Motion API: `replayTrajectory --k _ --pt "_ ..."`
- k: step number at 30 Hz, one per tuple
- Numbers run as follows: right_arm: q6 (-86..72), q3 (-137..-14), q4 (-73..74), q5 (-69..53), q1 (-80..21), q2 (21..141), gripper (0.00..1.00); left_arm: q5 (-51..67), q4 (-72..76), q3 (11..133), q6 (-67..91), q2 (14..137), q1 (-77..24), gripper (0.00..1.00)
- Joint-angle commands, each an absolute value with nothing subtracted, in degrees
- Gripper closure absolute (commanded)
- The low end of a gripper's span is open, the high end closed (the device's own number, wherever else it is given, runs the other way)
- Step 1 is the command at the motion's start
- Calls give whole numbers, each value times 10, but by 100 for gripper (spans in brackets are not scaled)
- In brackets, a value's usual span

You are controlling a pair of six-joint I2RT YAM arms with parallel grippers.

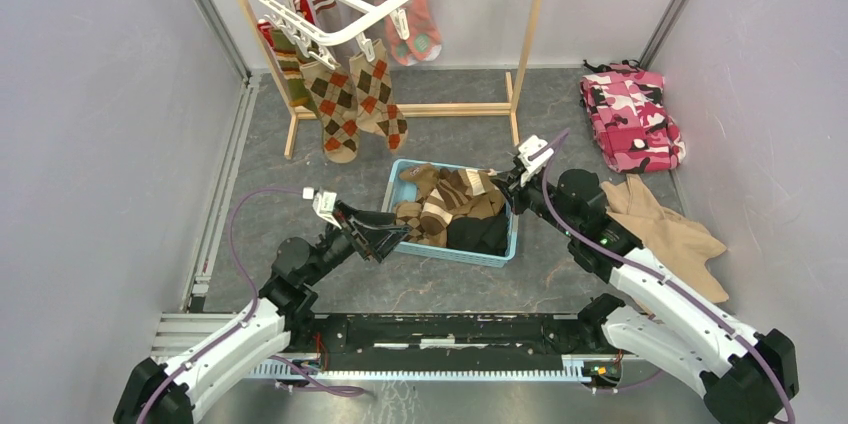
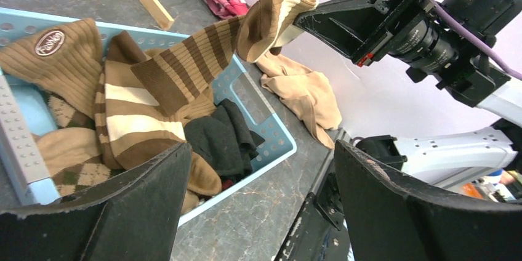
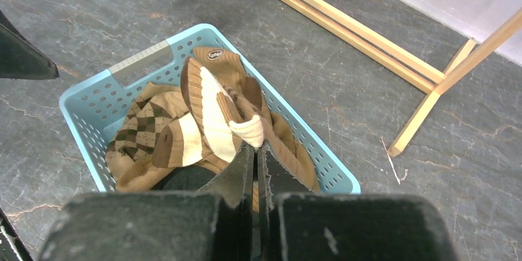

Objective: Clip the socks to the hanger
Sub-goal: Pick up the sock from the bin.

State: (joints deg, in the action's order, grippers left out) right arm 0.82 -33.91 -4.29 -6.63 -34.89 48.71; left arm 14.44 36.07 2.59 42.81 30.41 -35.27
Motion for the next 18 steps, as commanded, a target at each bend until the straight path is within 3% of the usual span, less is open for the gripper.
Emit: replayTrajectory --k 1,11,18 --pt "13 -378 -74 -87 -352 481 99 166 434 29 462 327 -355 9" --pt "43 -345 -70 -179 -352 546 97 148 446 30 486 359 -354 10" --pt "53 -319 -99 -196 -352 498 97 68 474 36 663 465 -355 12"
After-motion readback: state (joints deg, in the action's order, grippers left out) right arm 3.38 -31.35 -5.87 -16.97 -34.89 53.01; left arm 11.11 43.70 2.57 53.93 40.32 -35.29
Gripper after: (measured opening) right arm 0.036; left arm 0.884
